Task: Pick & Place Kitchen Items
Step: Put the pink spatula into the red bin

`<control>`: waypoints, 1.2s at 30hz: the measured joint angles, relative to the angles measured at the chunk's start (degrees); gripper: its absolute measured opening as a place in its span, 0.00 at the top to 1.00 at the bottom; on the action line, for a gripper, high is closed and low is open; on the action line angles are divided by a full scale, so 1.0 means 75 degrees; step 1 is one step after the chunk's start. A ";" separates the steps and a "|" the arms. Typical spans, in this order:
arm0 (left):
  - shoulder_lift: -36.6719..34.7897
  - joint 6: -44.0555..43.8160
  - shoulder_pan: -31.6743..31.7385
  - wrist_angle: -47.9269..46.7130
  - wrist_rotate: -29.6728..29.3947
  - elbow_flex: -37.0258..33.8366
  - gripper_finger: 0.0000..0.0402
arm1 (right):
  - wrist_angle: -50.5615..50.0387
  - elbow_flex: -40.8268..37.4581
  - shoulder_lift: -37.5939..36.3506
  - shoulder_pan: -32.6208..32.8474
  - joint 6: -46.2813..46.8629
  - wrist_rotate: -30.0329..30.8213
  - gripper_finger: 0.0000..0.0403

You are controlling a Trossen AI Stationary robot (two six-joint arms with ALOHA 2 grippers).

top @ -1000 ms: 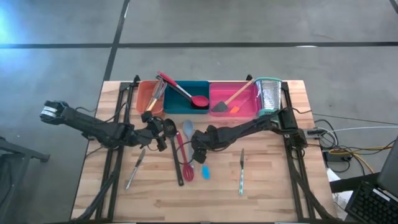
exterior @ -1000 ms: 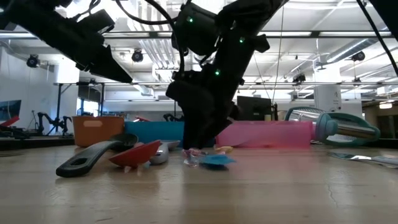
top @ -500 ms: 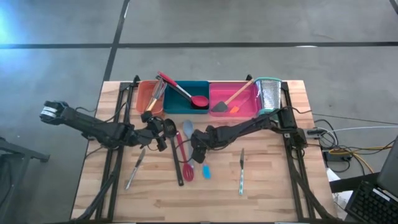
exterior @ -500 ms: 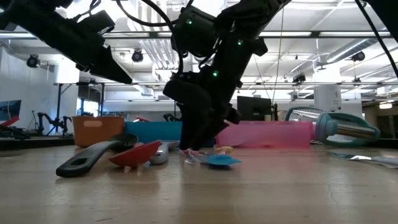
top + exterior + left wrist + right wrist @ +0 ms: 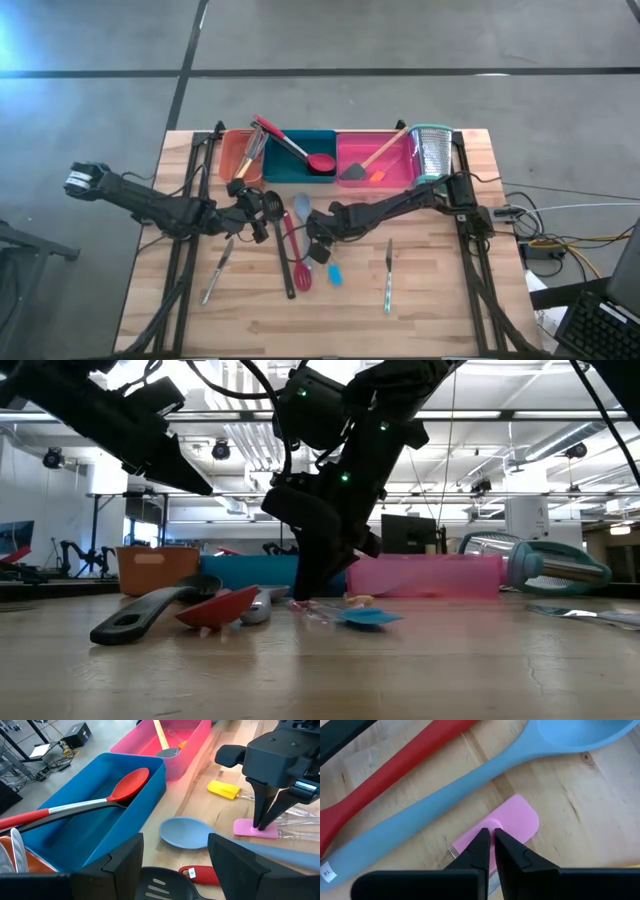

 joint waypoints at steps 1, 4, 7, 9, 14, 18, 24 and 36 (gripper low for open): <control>0.0000 0.0000 0.0000 0.0000 0.0000 0.0000 0.43 | -0.0010 0.0032 -0.0042 -0.0003 0.0010 -0.0090 0.96; 0.0000 0.0000 0.0000 -0.0002 0.0000 0.0000 0.43 | -0.0083 0.0093 -0.0189 0.0010 0.0002 -0.0381 0.93; 0.0000 -0.0002 0.0000 -0.0003 0.0003 0.0000 0.43 | -0.0150 0.0134 -0.0364 0.0082 -0.0112 -0.0456 0.88; 0.0000 -0.0006 0.0000 0.0000 0.0003 0.0000 0.43 | -0.0129 0.0199 -0.0494 0.0148 -0.0142 -0.0492 0.85; 0.0000 -0.0066 0.0000 0.0003 0.0104 0.0000 0.43 | -0.0091 0.0271 -0.0471 0.0227 -0.0153 -0.0772 0.76; 0.0003 -0.0236 0.0000 0.0006 0.0187 0.0000 0.43 | -0.0264 0.0258 -0.0248 0.0221 -0.0158 -0.0818 0.68; 0.0018 -0.0604 0.0000 -0.0033 0.0210 0.0000 0.43 | -0.0197 0.0278 -0.0087 0.0253 -0.0432 -0.0243 0.59; 0.0057 -0.0766 0.0000 -0.0168 0.0495 0.0000 0.43 | 0.0010 0.0313 0.0662 0.0219 -0.0926 0.0934 0.54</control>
